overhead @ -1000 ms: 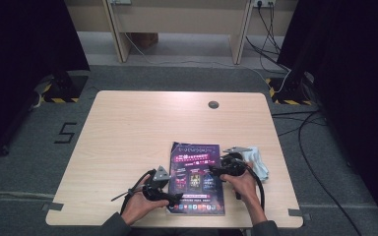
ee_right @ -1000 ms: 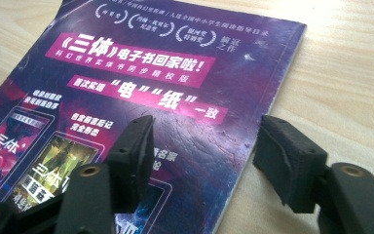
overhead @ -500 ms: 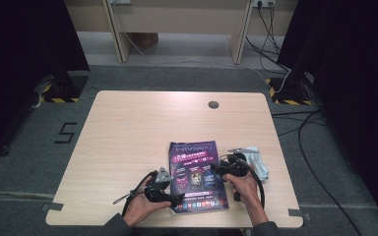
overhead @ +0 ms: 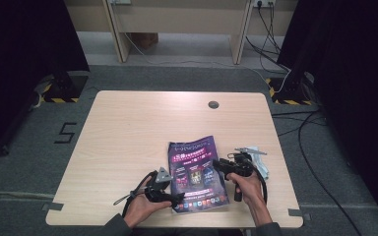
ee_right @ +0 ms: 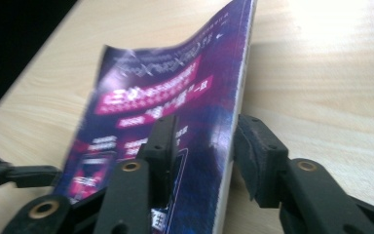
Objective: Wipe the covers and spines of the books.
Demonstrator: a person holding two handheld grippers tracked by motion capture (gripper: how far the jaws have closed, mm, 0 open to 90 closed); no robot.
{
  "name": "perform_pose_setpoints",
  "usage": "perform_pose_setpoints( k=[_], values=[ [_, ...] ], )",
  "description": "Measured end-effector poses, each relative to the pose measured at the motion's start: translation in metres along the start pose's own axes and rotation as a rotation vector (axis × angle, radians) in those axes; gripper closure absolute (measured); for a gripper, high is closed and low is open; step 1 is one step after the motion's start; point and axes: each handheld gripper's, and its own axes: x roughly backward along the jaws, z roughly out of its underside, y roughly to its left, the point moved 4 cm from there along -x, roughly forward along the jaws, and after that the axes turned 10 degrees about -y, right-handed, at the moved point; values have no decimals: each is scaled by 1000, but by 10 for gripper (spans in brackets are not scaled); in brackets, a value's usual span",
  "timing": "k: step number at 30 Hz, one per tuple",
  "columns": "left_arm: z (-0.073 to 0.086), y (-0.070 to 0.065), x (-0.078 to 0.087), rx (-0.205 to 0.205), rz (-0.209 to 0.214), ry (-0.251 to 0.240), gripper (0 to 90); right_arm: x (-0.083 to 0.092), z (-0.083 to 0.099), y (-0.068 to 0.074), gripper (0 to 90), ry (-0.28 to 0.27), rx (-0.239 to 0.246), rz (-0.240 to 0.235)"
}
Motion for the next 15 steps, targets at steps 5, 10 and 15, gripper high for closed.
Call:
perform_pose_setpoints(
  k=[5,10,15],
  values=[
    [0,0,0,-8,0,-2,211,3,-2,2,621,1,-32,-29],
    [0,1,0,-9,-2,-3,210,4,-1,5,683,19,-17,-75],
    [1,2,0,-10,3,-11,211,-2,4,14,705,85,28,-100]
  ],
)
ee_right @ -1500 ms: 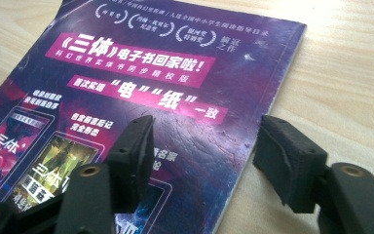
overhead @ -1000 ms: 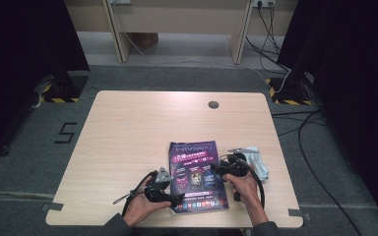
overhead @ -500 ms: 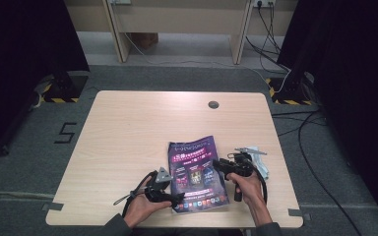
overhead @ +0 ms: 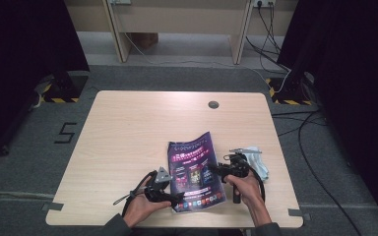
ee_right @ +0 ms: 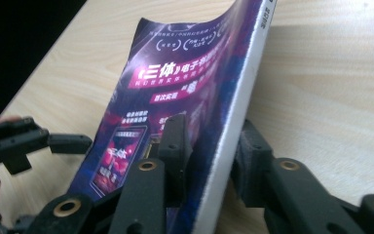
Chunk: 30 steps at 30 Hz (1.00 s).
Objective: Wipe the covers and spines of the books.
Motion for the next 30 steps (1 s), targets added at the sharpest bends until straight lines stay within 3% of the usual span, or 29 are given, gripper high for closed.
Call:
perform_pose_setpoints(
  k=[5,8,12,16,18,21,22,25,30],
  values=[
    [0,1,1,-2,5,-1,212,0,1,-2,714,39,64,27],
    [1,3,2,-2,19,-5,211,2,-3,1,731,32,65,8],
    [0,10,3,1,48,-21,261,1,-7,3,748,39,112,20],
    [-4,24,17,63,53,-66,263,-2,-15,4,763,68,145,23],
    [-4,26,24,72,63,-76,263,-4,-19,7,771,81,157,30],
    [2,28,30,48,66,-57,260,-6,-25,10,780,92,166,33],
    [7,30,33,35,57,-40,258,-8,-32,15,789,111,191,36],
    [16,35,39,44,55,-10,254,-11,-41,24,802,121,225,36],
    [18,44,43,55,47,-7,253,-15,-61,40,822,172,299,49]
  ],
)
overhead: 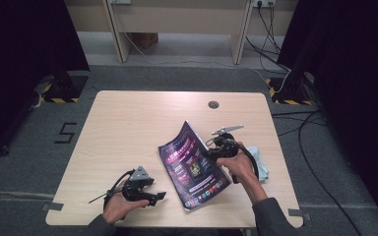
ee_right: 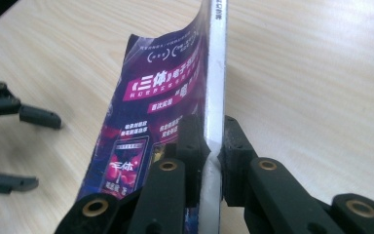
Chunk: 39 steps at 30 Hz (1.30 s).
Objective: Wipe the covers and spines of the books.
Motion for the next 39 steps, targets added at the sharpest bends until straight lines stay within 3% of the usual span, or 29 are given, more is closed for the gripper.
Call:
perform_pose_setpoints(
  k=[3,4,5,14,15,18,19,23,26,28,29,30,33,35,39],
  values=[
    [0,5,1,10,-17,-1,253,2,-10,4,828,17,28,7],
    [1,8,2,15,-24,-1,253,7,-24,9,829,46,83,30],
    [1,10,2,20,-28,-2,255,8,-29,10,829,52,101,39],
    [-1,11,4,36,-22,-16,254,29,-73,23,830,79,231,102],
    [-1,11,4,33,-23,-16,254,34,-82,24,830,80,267,143],
    [-2,11,4,35,-25,-17,254,38,-91,21,830,83,297,187],
    [-2,11,4,35,-25,-17,254,41,-101,20,829,90,324,239],
    [-2,11,4,32,-27,-11,254,32,-100,18,830,137,372,280],
    [-1,10,4,31,-24,-6,254,20,-93,20,829,174,369,274],
    [-1,11,5,39,-27,-10,254,11,-86,32,829,175,343,203],
    [-1,11,5,41,-26,-10,254,10,-84,36,829,188,354,180],
    [-1,11,5,41,-26,-10,254,10,-84,36,829,188,354,180],
    [-1,11,6,38,-24,-7,254,-5,-72,54,829,210,330,103],
    [-1,10,6,37,-23,-6,254,-8,-69,57,828,218,331,86],
    [1,10,8,43,-20,-1,253,-32,-52,68,828,251,310,18]
  ],
)
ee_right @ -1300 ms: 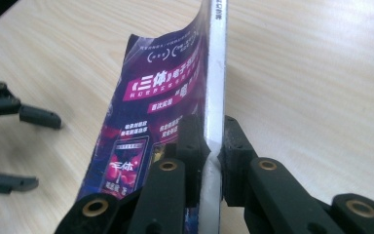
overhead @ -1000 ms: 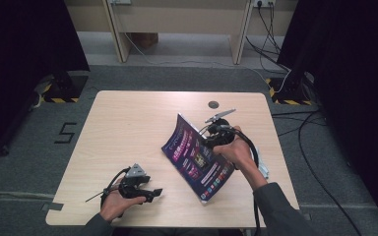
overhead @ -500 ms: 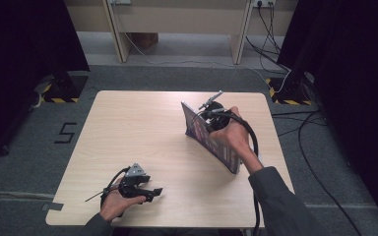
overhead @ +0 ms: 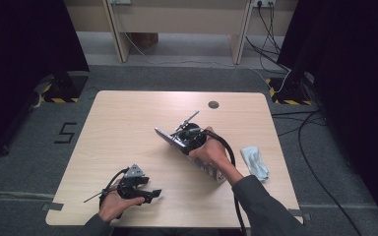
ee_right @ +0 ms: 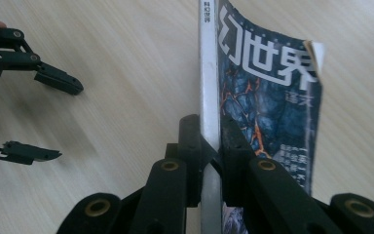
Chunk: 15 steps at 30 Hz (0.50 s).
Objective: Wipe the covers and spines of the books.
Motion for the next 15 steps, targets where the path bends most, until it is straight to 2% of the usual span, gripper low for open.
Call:
perform_pose_setpoints(
  k=[4,8,15],
  values=[
    [0,3,4,11,-6,-9,249,-14,5,2,827,-3,-17,-28],
    [0,6,7,44,-12,-18,240,-23,9,6,824,-3,-29,-42],
    [3,6,6,41,-11,2,224,-35,15,13,806,11,-46,-77]
  ],
)
